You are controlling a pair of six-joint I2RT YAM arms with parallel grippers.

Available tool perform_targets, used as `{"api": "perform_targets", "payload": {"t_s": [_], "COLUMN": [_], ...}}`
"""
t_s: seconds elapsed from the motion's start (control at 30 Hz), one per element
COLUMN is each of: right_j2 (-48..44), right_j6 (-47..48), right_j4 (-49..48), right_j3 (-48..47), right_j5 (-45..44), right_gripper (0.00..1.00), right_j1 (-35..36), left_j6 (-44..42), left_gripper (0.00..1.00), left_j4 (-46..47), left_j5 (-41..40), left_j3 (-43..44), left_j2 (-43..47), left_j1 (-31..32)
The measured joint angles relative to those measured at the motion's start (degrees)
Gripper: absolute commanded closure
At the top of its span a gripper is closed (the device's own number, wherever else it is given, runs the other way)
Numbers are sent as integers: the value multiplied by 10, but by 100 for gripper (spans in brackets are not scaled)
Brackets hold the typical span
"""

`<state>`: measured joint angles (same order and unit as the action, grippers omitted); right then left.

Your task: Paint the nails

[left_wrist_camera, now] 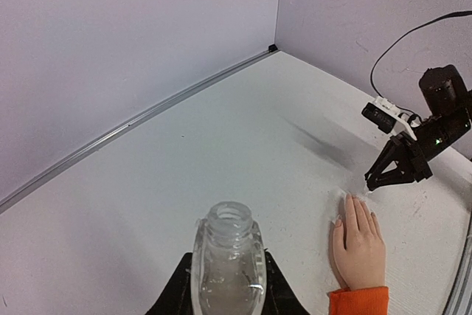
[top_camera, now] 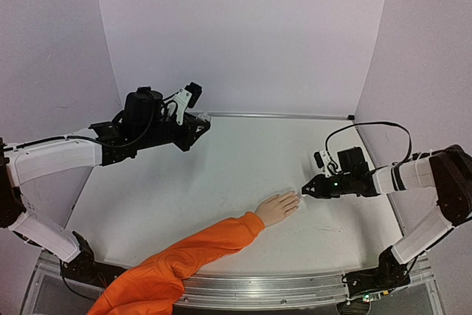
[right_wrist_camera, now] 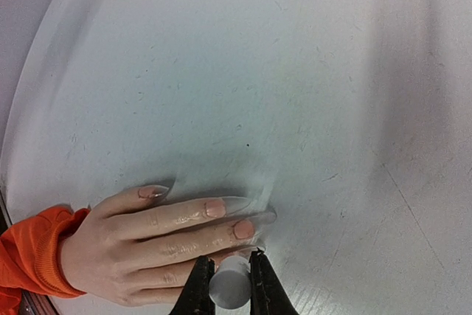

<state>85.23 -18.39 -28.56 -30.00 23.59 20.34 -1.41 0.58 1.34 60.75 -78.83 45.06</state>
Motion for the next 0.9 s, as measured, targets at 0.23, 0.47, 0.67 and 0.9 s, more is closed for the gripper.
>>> {"api": "perform_targets", "payload": {"t_s": [0.23, 0.47, 0.67, 0.9], "right_j2": [3, 7, 7, 7], "right_j6": [1, 1, 1, -3], "right_j4": [0, 1, 2, 2], "right_j3": [0, -1, -2, -2], "right_j5": [1, -3, -11, -25], "right_gripper": [100, 100, 100, 100], "right_j1": [3, 6, 6, 6], "left_j6": [0, 0, 0, 0], "left_gripper": [100, 100, 100, 100], "left_j4": [0, 0, 0, 0], "left_j5": [0, 0, 0, 0], "left_j3": [0, 0, 0, 0], "left_j2": [0, 0, 0, 0], "left_j1": [0, 0, 0, 0]}}
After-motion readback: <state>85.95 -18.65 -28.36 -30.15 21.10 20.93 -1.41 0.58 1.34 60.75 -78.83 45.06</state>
